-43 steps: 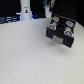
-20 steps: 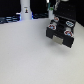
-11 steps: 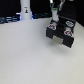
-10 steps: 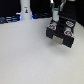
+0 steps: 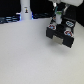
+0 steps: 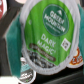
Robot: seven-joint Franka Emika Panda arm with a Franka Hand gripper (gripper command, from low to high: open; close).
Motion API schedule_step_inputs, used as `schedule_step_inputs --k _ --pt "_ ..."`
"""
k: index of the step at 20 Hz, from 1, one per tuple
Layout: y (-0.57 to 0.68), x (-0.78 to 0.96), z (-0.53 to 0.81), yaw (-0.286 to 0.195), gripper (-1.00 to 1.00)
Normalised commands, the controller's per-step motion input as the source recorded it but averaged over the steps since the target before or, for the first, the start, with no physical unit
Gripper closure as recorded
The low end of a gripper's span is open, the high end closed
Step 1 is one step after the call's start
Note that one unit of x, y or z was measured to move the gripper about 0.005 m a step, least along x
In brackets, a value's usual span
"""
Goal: Open the kcup holder, insert the kcup into the holder, and close the kcup holder
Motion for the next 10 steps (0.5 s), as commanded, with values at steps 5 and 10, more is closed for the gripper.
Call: schedule_step_inputs --k 5,10 --pt "0.23 0.25 0.05 0.003 1.00" --pt "0.33 0.36 0.25 0.000 1.00"
